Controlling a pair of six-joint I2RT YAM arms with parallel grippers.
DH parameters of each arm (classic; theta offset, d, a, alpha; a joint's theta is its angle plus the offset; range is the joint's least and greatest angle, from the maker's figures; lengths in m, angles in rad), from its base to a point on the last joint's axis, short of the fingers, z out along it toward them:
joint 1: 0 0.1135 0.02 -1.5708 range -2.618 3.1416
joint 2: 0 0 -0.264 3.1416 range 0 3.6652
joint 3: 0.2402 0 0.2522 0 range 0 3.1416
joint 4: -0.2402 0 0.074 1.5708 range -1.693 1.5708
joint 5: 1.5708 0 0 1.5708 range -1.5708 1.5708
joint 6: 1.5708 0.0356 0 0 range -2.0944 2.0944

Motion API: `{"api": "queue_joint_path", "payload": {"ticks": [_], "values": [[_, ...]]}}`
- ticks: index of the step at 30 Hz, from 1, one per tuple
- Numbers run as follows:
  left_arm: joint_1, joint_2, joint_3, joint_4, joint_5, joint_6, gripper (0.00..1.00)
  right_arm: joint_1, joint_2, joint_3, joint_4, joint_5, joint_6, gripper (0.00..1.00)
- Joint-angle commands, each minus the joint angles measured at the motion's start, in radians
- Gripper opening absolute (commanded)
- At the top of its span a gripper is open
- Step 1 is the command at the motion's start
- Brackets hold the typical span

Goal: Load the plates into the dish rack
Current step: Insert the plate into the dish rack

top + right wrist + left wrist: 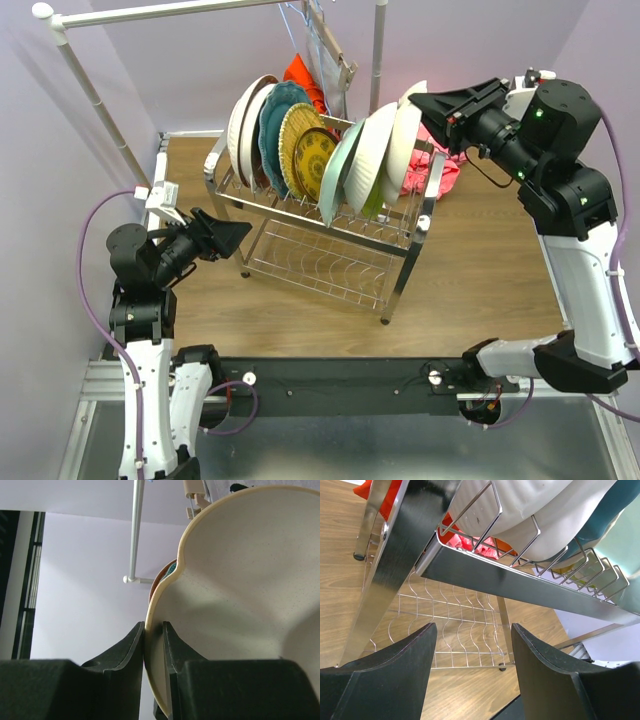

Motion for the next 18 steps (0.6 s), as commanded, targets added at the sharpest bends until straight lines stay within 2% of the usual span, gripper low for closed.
{"api": "queue_joint_path", "payload": {"ticks": [1,18], "values": [[-0.003,-0.011,-0.014,-0.002,0.004,0.02,0.7,0.037,-0.013,-0.033,0.078,-0.028,-0.005,0.29],[-0.003,-0.022,-0.024,-0.011,0.008,0.028,0.7,0.071,-0.042,-0.093,0.093,-0.046,-0.042,0.48]]}}
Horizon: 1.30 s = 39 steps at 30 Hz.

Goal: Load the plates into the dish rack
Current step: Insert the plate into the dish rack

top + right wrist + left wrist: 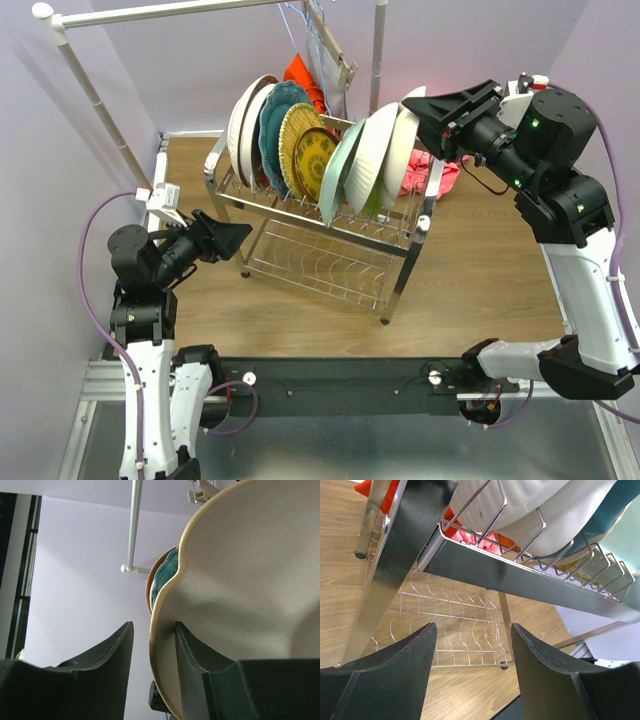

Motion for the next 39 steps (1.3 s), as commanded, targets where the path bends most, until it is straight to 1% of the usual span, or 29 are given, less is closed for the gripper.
{"api": "queue_joint_path", "payload": {"ticks": [1,7,15,17,26,27,30,31,33,37,39], "values": [[-0.003,-0.015,-0.014,-0.008,0.006,0.017,0.7,0.035,-0.003,-0.026,0.058,-0.044,-0.024,0.5],[-0.003,-0.024,-0.009,-0.028,0.006,0.028,0.7,0.056,-0.012,-0.049,0.055,-0.047,-0.045,0.6],[-0.003,-0.032,-0.011,-0.035,0.004,0.033,0.7,0.069,-0.033,-0.069,0.034,-0.047,-0.093,0.65],[-0.003,-0.032,-0.012,-0.034,0.006,0.031,0.7,0.069,-0.036,-0.067,0.027,-0.05,-0.108,0.68],[-0.003,-0.027,-0.008,-0.028,0.009,0.031,0.7,0.069,-0.053,-0.081,0.026,-0.061,-0.148,0.68],[-0.003,-0.03,-0.009,-0.028,0.009,0.031,0.7,0.069,-0.055,-0.081,0.029,-0.064,-0.151,0.68],[-0.003,-0.035,-0.011,-0.029,0.009,0.03,0.7,0.069,-0.058,-0.082,0.024,-0.066,-0.16,0.63],[-0.003,-0.036,-0.011,-0.031,0.011,0.031,0.7,0.069,-0.061,-0.084,0.023,-0.069,-0.162,0.58],[-0.003,-0.039,-0.011,-0.034,0.011,0.031,0.7,0.067,-0.064,-0.086,0.018,-0.067,-0.166,0.53],[-0.005,-0.045,-0.016,-0.035,0.011,0.033,0.7,0.069,-0.067,-0.087,0.018,-0.075,-0.168,0.37],[-0.003,-0.047,-0.017,-0.035,0.011,0.03,0.7,0.069,-0.069,-0.089,0.02,-0.081,-0.168,0.35]]}}
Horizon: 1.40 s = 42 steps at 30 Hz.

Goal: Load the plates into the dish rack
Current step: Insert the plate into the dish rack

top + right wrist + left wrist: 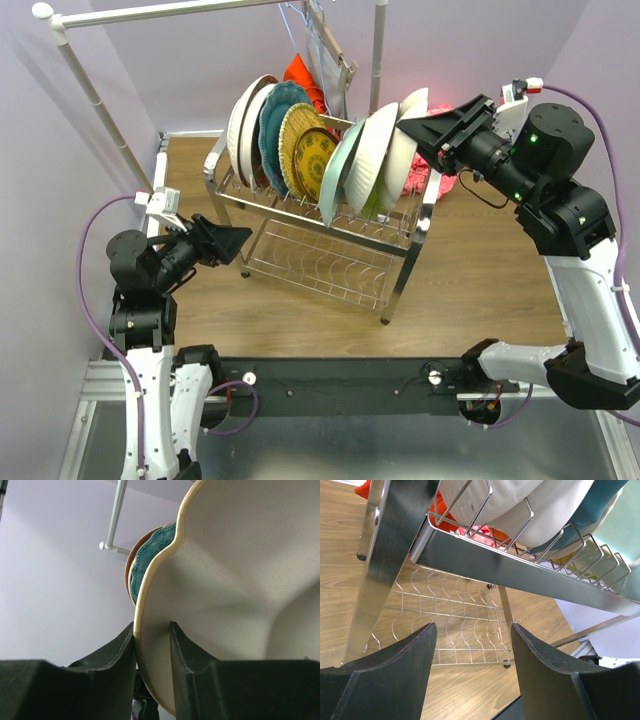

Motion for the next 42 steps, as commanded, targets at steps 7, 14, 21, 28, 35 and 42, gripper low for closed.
{"api": "queue_joint_path", "payload": {"ticks": [7,14,21,28,35,42], "values": [[-0.003,-0.019,-0.02,-0.016,0.011,0.006,0.7,0.022,-0.013,-0.012,0.03,-0.09,0.004,0.28],[-0.003,-0.014,-0.017,-0.014,0.012,0.008,0.7,0.036,-0.006,-0.022,0.04,-0.099,0.01,0.28],[-0.003,-0.014,-0.022,-0.014,0.012,0.011,0.7,0.054,0.002,-0.02,0.041,-0.09,0.007,0.29],[-0.003,-0.016,-0.031,-0.011,0.012,0.011,0.71,0.058,-0.001,-0.011,0.031,-0.07,-0.007,0.57],[-0.005,-0.008,-0.029,-0.004,0.017,0.008,0.7,0.058,-0.016,-0.019,0.025,-0.054,-0.019,0.63],[-0.003,-0.016,-0.026,-0.013,0.012,0.008,0.7,0.059,-0.036,-0.023,0.01,-0.042,-0.05,0.72]]}}
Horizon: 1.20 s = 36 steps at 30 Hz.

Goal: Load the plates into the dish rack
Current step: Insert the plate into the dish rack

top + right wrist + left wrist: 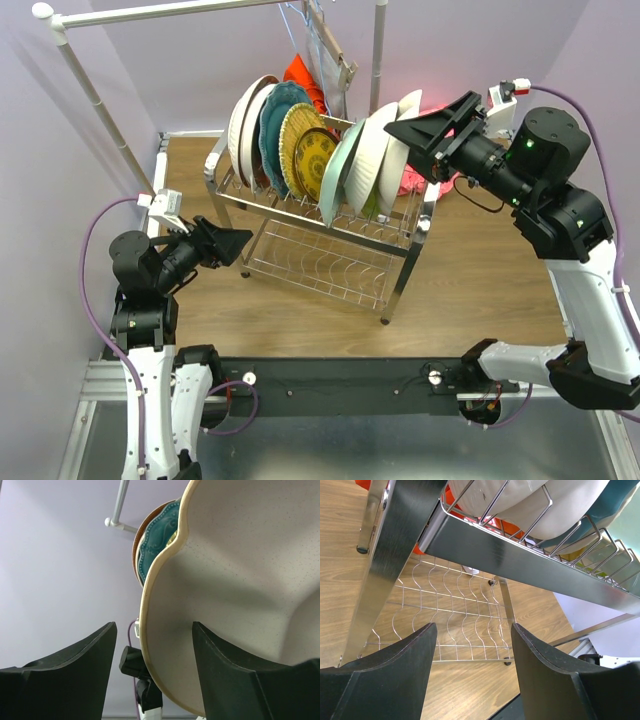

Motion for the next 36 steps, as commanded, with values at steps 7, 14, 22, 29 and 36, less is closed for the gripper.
{"api": "queue_joint_path", "payload": {"ticks": [7,14,22,29,36], "values": [[-0.004,-0.021,0.003,-0.019,0.012,0.004,0.7,0.008,-0.057,-0.033,-0.005,0.01,-0.052,0.73],[-0.004,-0.024,0.013,-0.025,0.009,0.001,0.71,0.006,-0.082,-0.036,-0.002,0.037,-0.085,0.75],[-0.004,-0.023,0.056,-0.053,-0.02,0.027,0.71,-0.04,-0.12,-0.022,0.009,0.079,-0.193,0.78],[-0.004,-0.008,0.222,-0.137,-0.156,0.118,0.71,-0.149,-0.169,-0.033,0.021,0.109,-0.312,0.87],[-0.005,-0.031,0.401,-0.246,-0.444,0.213,0.79,-0.21,-0.242,-0.206,0.123,0.408,-0.685,1.0]]}}
